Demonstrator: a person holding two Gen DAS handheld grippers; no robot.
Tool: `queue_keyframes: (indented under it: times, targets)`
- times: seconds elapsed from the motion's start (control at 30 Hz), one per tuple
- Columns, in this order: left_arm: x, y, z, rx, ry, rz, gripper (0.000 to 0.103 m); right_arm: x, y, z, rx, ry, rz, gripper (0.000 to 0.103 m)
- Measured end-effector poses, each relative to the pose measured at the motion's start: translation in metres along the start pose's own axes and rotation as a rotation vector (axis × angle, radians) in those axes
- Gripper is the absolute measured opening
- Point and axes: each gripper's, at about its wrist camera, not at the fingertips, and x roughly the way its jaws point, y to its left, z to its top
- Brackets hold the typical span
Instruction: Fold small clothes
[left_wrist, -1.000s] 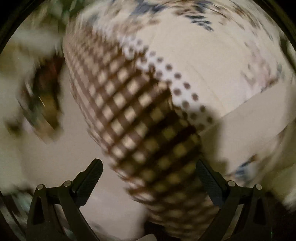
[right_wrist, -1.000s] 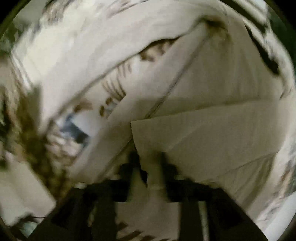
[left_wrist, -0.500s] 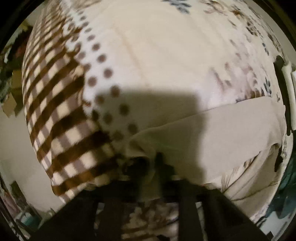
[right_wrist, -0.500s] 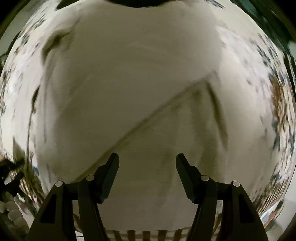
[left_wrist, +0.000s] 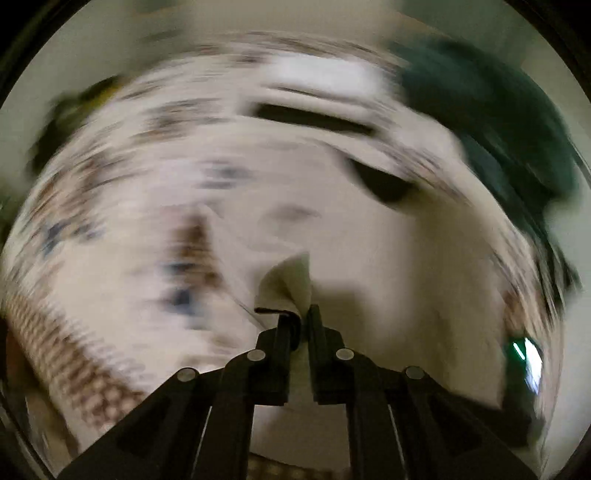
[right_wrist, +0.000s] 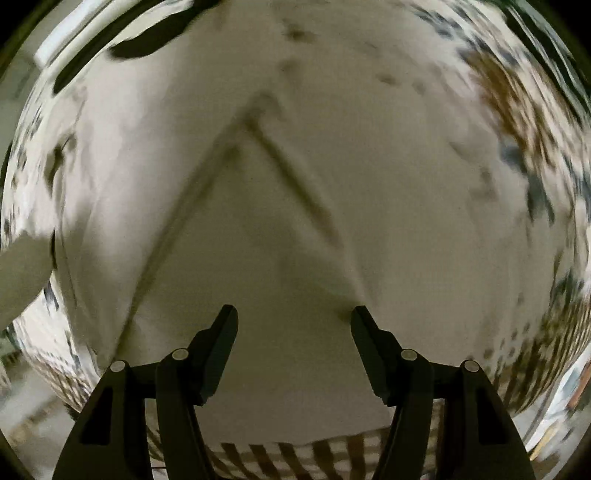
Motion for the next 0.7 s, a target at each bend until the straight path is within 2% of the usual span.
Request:
queue_keyframes:
  times: [0.07,0.17,0.23,0.27,0.33,0.37,0.43,0.5,0.53,0.57,0.6,0.63,0.67,0.7]
  targets:
    - [0.021,-0.049,-0.021,0.098,0.093,-0.1,0.006,-0.002,-0.02,-0.017,0.037,0.003,0.0,0.066]
    - [0.044,-0.088,-0.05,0.176,0.195,-0.156,0.006,-0.013,-0.063,-0.042,0.075,0.001,-0.005,0.066]
    - [0.055,-0.111,-0.072,0.238,0.253,-0.166,0.007,-0.017,-0.086,-0.058,0.1,0.001,-0.004,0.066]
    - [0.063,-0.116,-0.08,0.262,0.29,-0.161,0.01,-0.018,-0.094,-0.067,0.109,0.002,-0.004,0.066]
    - [0.081,-0.119,-0.095,0.281,0.377,-0.154,0.01,-0.02,-0.117,-0.091,0.134,0.01,0.01,0.066]
    - [0.086,-0.114,-0.099,0.27,0.405,-0.157,0.01,-0.036,-0.149,-0.089,0.147,0.016,0.029,0.066]
    - [0.084,-0.11,-0.101,0.237,0.423,-0.147,0.013,-0.04,-0.166,-0.102,0.18,0.012,0.108,0.066]
    - [0.081,-0.092,-0.098,0.211,0.42,-0.131,0.037,-0.051,-0.184,-0.118,0.205,-0.002,0.204,0.066]
    - [0.08,-0.081,-0.095,0.204,0.41,-0.117,0.062,-0.057,-0.188,-0.118,0.212,-0.011,0.247,0.066]
    - [0.08,-0.072,-0.09,0.198,0.397,-0.098,0.083,-0.064,-0.191,-0.129,0.212,-0.024,0.302,0.066]
    - [0.084,-0.056,-0.082,0.189,0.379,-0.051,0.086,-0.077,-0.207,-0.125,0.208,-0.032,0.335,0.066]
    - [0.087,-0.046,-0.076,0.178,0.374,-0.018,0.086,-0.082,-0.207,-0.135,0.195,-0.044,0.371,0.066]
    - [0.087,-0.03,-0.072,0.149,0.377,0.013,0.086,-0.078,-0.204,-0.103,0.183,-0.046,0.386,0.066]
    - [0.087,-0.019,-0.065,0.123,0.379,0.02,0.086,-0.075,-0.207,-0.098,0.162,-0.041,0.399,0.066]
